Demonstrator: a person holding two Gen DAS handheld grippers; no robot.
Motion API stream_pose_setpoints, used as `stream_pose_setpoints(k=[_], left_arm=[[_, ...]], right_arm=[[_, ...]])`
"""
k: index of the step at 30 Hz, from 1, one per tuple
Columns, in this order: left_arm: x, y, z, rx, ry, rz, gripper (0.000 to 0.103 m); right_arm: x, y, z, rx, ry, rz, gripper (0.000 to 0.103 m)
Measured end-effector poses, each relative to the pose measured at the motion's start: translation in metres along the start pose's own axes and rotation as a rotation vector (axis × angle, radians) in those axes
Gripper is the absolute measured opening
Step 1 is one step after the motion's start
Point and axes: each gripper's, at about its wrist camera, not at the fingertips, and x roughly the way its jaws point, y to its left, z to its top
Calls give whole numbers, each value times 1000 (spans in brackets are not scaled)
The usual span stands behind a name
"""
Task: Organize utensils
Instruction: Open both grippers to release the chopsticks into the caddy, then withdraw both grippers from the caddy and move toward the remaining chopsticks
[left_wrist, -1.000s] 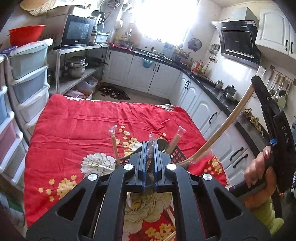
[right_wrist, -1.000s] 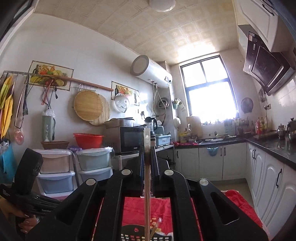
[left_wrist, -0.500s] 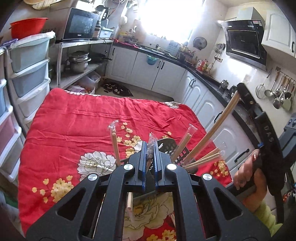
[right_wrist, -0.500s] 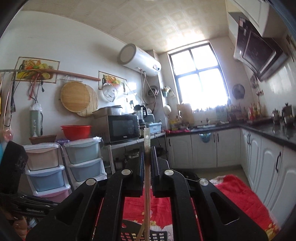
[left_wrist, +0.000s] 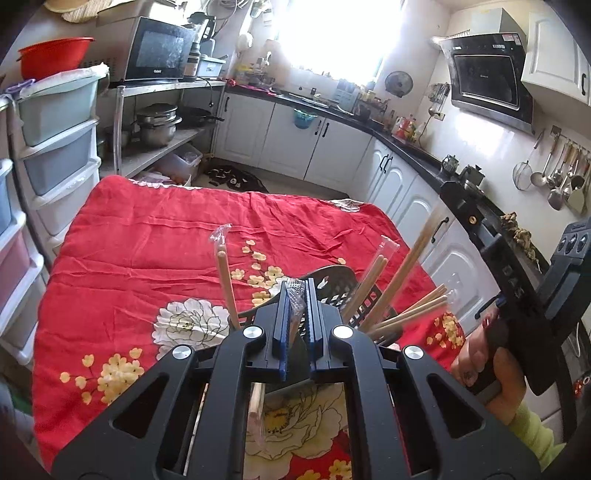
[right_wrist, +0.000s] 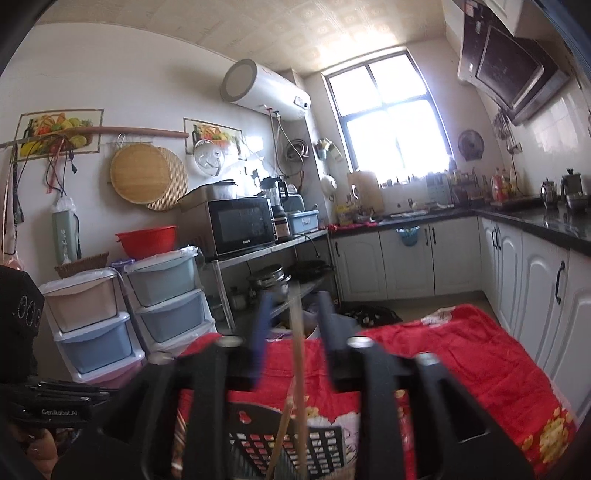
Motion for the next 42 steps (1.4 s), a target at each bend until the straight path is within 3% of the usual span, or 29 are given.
stream_pose_setpoints(k=[3, 11, 27, 42], left_arm=[[-2, 0, -2, -1, -7, 7, 4], [-5, 3, -5, -4, -28, 23, 25], [-41, 12, -6, -57, -134, 31, 92], [-75, 4, -24, -41, -214, 44, 92]], right_arm=[[-5, -1, -2, 4, 8, 5, 35], [-19, 0, -3, 2, 50, 15, 43], [-51, 16, -1, -58, 101, 6, 60], [-77, 26, -3, -72, 116, 17, 69]])
